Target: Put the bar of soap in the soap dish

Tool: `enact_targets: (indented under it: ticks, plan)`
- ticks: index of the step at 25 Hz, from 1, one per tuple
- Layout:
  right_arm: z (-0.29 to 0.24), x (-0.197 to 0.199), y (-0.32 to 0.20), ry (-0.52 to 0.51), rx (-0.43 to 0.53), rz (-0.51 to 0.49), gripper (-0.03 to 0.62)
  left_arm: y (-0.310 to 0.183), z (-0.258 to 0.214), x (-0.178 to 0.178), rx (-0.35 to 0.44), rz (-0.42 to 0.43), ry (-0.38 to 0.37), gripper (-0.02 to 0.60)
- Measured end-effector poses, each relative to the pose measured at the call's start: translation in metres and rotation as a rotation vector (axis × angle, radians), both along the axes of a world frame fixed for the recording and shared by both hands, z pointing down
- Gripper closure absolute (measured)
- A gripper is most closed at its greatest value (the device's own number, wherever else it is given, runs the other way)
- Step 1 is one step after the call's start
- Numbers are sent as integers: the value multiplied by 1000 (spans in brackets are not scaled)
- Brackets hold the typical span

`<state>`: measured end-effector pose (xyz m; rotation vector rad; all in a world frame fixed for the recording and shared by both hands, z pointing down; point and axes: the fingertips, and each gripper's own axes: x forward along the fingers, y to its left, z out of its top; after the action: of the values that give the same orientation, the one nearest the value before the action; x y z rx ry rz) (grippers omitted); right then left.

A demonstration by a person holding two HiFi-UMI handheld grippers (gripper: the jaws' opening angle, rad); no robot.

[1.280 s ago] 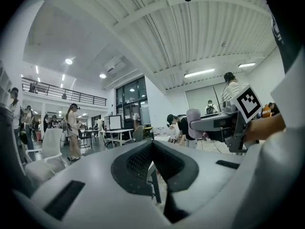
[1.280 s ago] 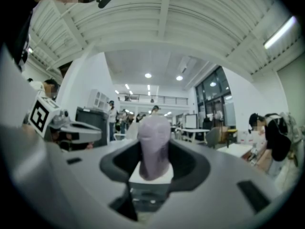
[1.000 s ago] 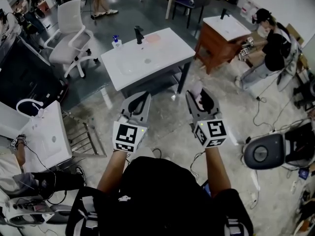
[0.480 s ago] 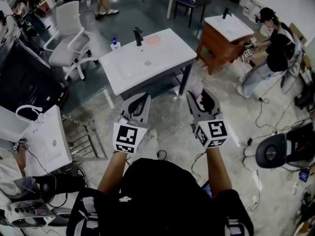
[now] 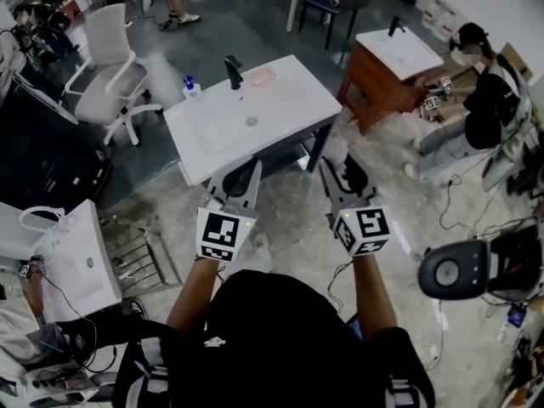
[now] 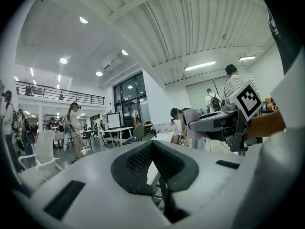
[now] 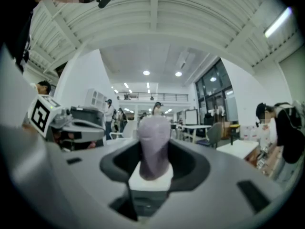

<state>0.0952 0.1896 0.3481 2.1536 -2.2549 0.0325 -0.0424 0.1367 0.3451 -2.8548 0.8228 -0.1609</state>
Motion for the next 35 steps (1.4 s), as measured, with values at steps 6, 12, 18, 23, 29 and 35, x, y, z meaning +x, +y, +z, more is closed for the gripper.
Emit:
enact_targets:
  ticks: [6, 12, 18, 23, 29, 35]
  plan:
    - [-3, 13, -57, -1, -4, -4, 395, -57, -1, 17, -23, 10, -1, 560]
    - [-7, 18, -115, -2, -18, 4, 395, -115, -2, 22, -26, 14, -19, 560]
    - [-8, 18, -161, 3, -23, 17, 395, -163, -1, 21, -34, 24, -17, 560]
    - [-3, 14, -190, 7, -24, 23, 395, -193, 6, 17, -39, 27, -19, 560]
    - [7, 9, -216, 12, -41, 17, 395, -216, 19, 8, -47, 12, -31, 560]
    - [9, 12, -234, 21, -59, -3, 395, -229, 20, 11, -73, -9, -4, 560]
